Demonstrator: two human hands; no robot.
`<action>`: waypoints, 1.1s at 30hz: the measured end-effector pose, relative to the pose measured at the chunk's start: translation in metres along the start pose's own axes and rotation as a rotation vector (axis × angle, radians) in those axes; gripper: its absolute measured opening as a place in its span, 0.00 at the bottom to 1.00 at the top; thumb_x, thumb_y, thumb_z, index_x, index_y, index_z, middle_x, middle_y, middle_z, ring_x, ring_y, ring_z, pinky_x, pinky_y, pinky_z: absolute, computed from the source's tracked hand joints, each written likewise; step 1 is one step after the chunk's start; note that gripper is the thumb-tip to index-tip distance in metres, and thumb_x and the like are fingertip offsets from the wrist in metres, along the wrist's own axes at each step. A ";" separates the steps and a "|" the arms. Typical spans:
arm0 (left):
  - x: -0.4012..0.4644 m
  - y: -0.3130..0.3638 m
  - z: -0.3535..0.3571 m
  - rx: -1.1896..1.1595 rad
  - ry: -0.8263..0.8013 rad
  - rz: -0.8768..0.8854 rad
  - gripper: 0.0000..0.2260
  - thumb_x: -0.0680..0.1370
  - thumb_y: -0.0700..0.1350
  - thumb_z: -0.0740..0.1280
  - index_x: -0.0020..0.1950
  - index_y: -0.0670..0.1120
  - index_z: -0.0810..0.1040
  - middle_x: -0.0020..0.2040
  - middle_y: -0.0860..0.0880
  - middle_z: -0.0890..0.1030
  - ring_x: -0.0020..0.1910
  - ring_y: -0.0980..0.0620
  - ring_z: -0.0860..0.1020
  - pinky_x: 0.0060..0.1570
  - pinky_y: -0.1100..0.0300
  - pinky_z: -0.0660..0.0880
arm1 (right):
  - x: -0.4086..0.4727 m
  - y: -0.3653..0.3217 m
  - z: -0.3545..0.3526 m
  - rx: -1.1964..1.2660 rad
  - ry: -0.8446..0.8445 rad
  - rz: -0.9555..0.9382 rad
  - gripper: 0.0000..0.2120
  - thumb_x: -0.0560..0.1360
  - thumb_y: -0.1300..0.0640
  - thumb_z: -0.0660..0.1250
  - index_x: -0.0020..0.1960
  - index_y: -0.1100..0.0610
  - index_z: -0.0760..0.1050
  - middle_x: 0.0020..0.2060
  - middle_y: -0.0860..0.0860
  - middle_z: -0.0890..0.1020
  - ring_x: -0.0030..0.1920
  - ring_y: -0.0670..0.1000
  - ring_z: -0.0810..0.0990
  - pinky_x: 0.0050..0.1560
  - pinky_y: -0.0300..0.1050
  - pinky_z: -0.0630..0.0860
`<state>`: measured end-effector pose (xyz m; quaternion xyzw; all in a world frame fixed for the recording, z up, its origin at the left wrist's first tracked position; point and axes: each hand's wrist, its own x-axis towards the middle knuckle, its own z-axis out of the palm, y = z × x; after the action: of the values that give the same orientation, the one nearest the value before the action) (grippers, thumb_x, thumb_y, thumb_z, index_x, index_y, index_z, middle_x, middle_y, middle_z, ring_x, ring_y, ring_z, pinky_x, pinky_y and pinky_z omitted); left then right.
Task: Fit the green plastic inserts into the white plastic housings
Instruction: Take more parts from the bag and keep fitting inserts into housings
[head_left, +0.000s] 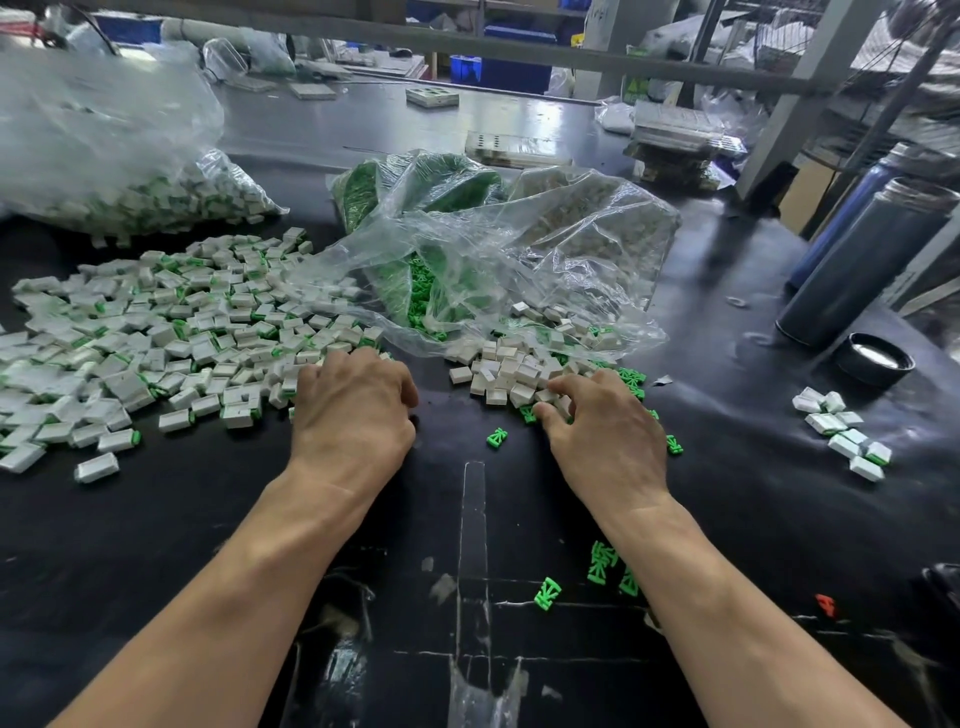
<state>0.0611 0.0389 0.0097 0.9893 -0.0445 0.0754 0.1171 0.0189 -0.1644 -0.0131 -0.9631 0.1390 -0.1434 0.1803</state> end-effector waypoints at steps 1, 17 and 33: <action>-0.001 0.001 0.001 -0.032 0.020 0.016 0.04 0.77 0.49 0.73 0.50 0.58 0.84 0.53 0.53 0.79 0.61 0.48 0.73 0.62 0.52 0.65 | 0.000 0.000 0.000 -0.005 0.004 -0.002 0.13 0.81 0.44 0.68 0.64 0.45 0.80 0.58 0.49 0.78 0.56 0.56 0.82 0.51 0.48 0.73; -0.016 0.020 0.012 -0.430 0.094 0.209 0.02 0.77 0.47 0.74 0.48 0.54 0.84 0.46 0.56 0.81 0.53 0.52 0.76 0.60 0.54 0.70 | 0.001 -0.002 0.001 -0.002 0.032 -0.047 0.12 0.80 0.43 0.69 0.57 0.49 0.81 0.55 0.49 0.78 0.52 0.56 0.82 0.46 0.45 0.66; -0.021 0.028 0.016 -0.749 0.113 0.266 0.09 0.74 0.48 0.78 0.51 0.55 0.82 0.44 0.60 0.80 0.43 0.63 0.78 0.42 0.73 0.72 | -0.021 -0.022 -0.003 0.896 -0.114 0.022 0.06 0.80 0.50 0.72 0.47 0.50 0.86 0.42 0.46 0.87 0.47 0.48 0.85 0.52 0.47 0.79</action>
<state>0.0401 0.0099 -0.0028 0.8581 -0.1901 0.1228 0.4610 0.0038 -0.1394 -0.0069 -0.7950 0.0635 -0.1342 0.5882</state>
